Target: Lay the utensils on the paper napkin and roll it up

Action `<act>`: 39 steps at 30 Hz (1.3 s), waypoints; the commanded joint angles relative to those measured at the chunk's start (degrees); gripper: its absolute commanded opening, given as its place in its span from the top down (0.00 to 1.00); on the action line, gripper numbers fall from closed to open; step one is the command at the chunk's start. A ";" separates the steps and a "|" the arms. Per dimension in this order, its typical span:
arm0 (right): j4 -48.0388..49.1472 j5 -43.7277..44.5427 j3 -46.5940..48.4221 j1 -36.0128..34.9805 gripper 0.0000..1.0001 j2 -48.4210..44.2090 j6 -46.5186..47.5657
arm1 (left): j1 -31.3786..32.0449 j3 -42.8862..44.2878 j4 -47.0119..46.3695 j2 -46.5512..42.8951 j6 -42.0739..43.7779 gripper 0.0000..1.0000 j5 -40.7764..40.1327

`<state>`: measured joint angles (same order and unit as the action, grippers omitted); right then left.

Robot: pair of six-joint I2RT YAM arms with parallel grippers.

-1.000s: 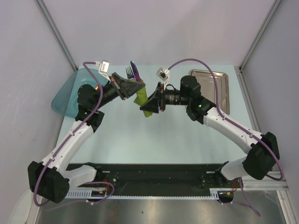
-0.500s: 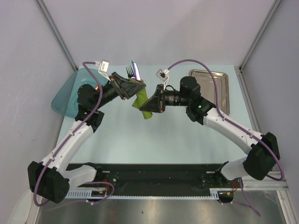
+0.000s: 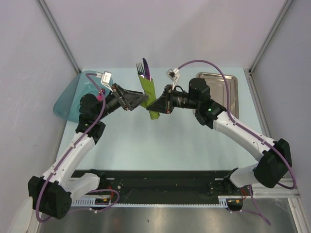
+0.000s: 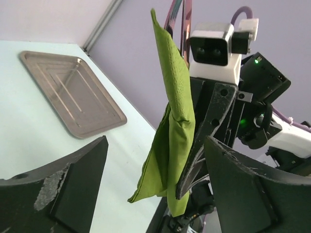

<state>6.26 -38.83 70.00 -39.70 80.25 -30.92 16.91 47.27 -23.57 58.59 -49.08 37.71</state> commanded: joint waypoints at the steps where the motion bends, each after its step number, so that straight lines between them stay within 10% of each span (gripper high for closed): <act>1: 5.34 0.95 3.83 -0.64 1.00 -1.76 -1.43 | 1.99 0.11 -3.50 -0.14 -1.19 0.17 0.87; 27: -5.65 19.06 6.38 -7.32 0.99 -1.67 13.08 | 2.96 0.73 -2.87 0.30 -2.24 1.00 0.42; 31: -4.77 8.63 5.42 -3.55 0.62 -2.20 11.50 | 0.85 -0.68 -12.00 0.83 -4.18 1.00 4.99; 39: -2.57 0.60 4.18 -2.66 0.43 -2.11 12.72 | 1.29 -1.12 -18.70 1.53 -7.34 1.00 9.04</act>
<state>0.05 -33.34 74.15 -41.65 80.16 -20.23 18.22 45.80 -34.13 60.69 -53.95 44.05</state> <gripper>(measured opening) 0.558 0.042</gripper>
